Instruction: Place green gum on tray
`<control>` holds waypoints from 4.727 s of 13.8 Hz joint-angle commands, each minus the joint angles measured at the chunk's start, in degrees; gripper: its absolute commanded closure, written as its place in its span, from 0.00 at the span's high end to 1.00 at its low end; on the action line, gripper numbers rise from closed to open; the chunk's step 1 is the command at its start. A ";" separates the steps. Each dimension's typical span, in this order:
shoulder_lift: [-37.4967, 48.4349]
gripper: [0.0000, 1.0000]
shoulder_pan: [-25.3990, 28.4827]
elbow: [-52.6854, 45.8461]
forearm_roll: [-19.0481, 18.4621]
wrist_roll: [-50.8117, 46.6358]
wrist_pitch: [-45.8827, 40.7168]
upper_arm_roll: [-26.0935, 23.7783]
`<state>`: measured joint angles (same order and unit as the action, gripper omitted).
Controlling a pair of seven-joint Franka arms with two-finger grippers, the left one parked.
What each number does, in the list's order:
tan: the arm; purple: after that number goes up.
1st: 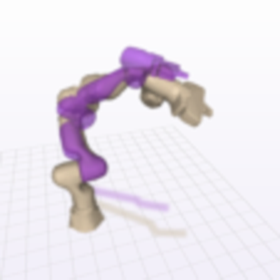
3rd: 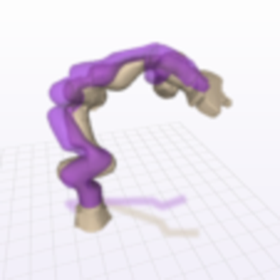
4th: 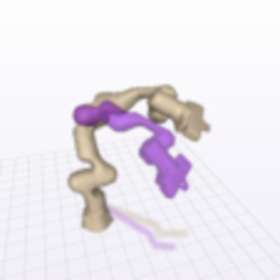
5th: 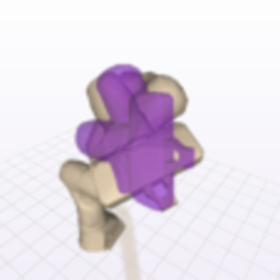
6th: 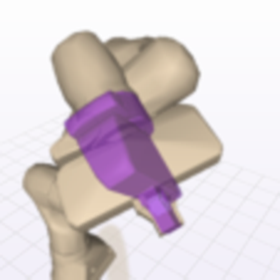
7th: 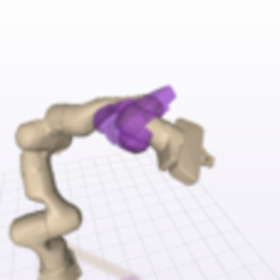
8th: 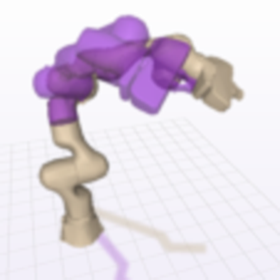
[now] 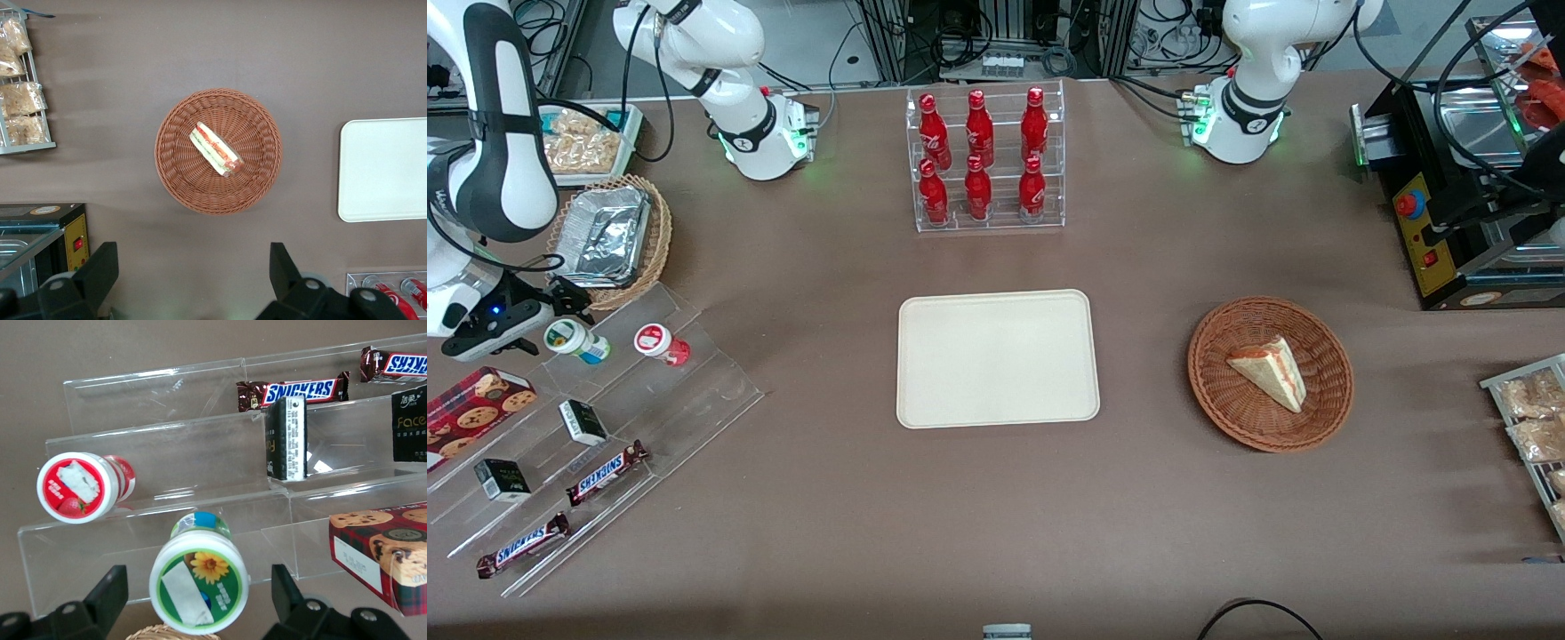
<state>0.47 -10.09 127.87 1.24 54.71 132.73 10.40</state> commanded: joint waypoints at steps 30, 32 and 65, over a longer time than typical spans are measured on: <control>-18.73 0.00 58.14 -28.81 -0.53 -94.40 -14.44 -0.64; -23.92 0.00 60.00 -31.96 -0.19 -96.36 -13.19 -0.64; -17.55 0.99 53.18 -33.74 0.26 -95.23 -21.86 -0.11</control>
<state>-23.11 46.55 92.48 1.25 -42.48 116.64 10.98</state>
